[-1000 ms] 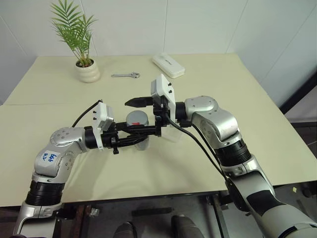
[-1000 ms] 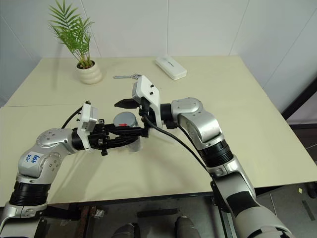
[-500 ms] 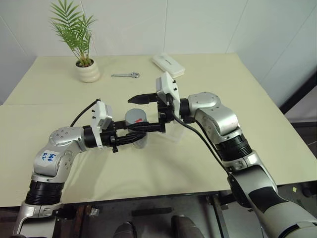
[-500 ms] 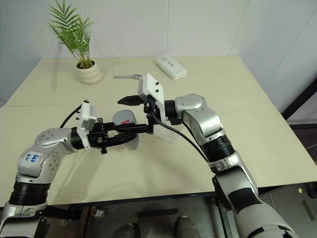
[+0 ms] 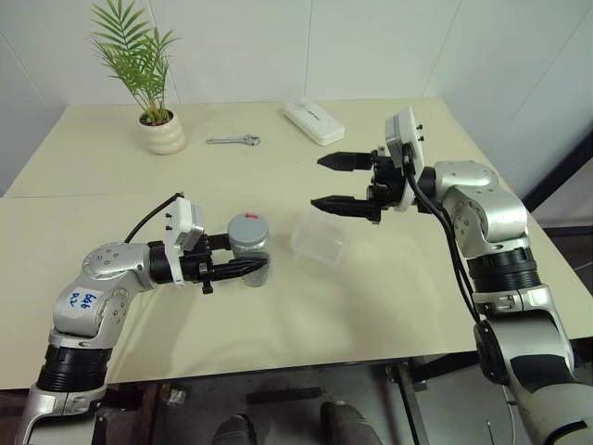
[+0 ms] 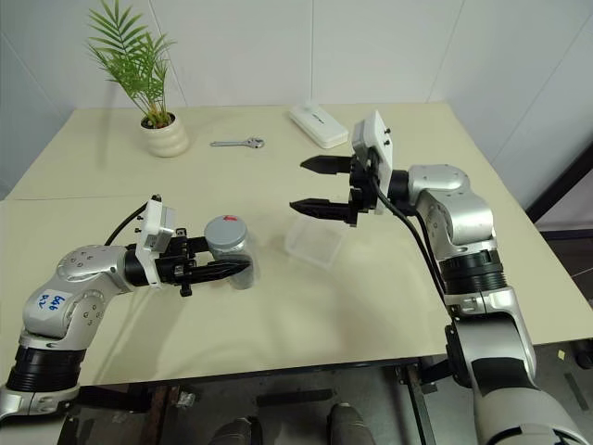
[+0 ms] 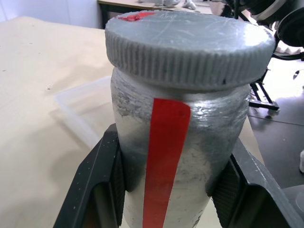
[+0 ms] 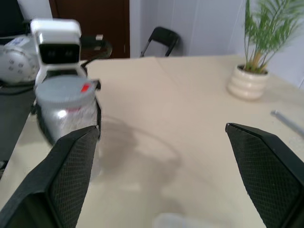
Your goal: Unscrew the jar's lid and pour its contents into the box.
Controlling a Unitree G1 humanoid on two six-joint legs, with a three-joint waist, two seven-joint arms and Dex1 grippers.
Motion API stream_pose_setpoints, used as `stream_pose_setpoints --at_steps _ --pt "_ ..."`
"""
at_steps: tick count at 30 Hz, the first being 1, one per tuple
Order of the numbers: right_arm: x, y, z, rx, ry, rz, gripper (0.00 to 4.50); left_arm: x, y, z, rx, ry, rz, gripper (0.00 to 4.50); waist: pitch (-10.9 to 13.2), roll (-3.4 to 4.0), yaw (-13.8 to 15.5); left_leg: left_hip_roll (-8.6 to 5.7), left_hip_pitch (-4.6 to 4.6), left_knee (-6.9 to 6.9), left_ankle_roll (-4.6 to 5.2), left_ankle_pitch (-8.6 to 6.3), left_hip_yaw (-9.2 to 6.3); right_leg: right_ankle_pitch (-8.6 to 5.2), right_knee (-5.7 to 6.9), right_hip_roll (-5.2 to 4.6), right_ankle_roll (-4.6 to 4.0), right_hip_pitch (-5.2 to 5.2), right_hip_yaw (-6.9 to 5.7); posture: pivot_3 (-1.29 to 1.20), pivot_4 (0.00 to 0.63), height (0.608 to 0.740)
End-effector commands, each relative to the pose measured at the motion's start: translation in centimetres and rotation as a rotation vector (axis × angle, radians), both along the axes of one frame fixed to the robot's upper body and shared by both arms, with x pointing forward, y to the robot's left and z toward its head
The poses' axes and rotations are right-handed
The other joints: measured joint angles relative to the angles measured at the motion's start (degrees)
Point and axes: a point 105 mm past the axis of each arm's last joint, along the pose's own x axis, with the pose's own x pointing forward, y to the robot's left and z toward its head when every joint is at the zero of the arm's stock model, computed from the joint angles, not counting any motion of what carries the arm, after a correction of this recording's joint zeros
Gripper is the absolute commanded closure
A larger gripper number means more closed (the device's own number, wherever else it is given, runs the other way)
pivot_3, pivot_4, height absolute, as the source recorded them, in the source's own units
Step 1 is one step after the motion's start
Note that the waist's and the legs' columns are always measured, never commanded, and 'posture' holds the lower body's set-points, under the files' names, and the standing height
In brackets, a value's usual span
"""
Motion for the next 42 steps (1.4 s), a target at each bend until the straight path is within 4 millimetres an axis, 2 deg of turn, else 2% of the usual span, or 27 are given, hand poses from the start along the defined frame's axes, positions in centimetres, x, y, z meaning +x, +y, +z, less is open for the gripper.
stream_pose_setpoints --at_steps 1,7,15,19,27,33,42 --pt "-2.1 1.4 2.1 0.028 -0.057 0.109 0.02 -0.5 0.0 1.0 0.002 -0.055 -0.017 2.59 0.0 0.05 -0.2 0.01 0.0 0.0 0.0 0.0 0.0 0.0 0.02 0.01 0.0 0.0 0.01 0.0 0.15 0.74" --pt "-4.3 5.6 3.1 0.061 -0.037 0.218 0.02 -0.4 -0.2 1.0 0.002 -0.056 -0.021 2.59 0.0 0.05 -1.0 0.16 0.01 0.05 -0.03 -0.01 0.0 0.0 0.12 0.22 -0.01 -0.01 0.09 0.0 0.15 0.74" --pt "-6.5 8.6 2.0 0.006 -0.038 0.305 0.02 -0.2 -0.3 1.1 -0.003 -0.054 -0.025 2.59 0.0 0.05 -0.8 0.21 0.0 0.07 -0.05 -0.02 -0.04 -0.03 0.17 0.3 -0.07 -0.03 0.12 0.0 0.15 0.74" --pt "-5.4 10.4 1.2 -0.014 -0.087 0.221 0.02 -0.3 -0.8 1.0 -0.006 -0.052 -0.039 2.59 0.0 0.05 -1.0 0.23 0.01 0.07 -0.06 -0.02 -0.04 -0.04 0.2 0.33 -0.08 -0.05 0.13 0.0 0.15 0.74" --pt "-4.7 11.0 0.9 -0.026 -0.08 0.187 0.02 -0.3 -0.9 1.0 -0.017 -0.049 -0.041 2.59 0.0 0.05 -1.0 0.23 0.02 0.06 -0.07 -0.02 -0.04 -0.04 0.22 0.35 -0.1 -0.06 0.14 0.0 0.15 0.74" --pt "-4.2 10.6 0.9 -0.012 -0.051 0.166 0.02 -0.3 -1.0 1.0 -0.021 -0.05 -0.041 2.59 0.0 0.04 -1.0 0.25 0.02 0.06 -0.07 -0.02 -0.04 -0.05 0.22 0.37 -0.11 -0.06 0.15 0.0 0.15 0.74" --pt "-3.5 8.1 0.7 -0.032 -0.04 0.158 0.02 -0.3 -0.8 1.0 -0.022 -0.056 -0.032 2.59 0.0 0.04 -0.9 0.25 0.02 0.06 -0.07 -0.02 -0.04 -0.05 0.2 0.37 -0.11 -0.05 0.15 0.0 0.15 0.74"
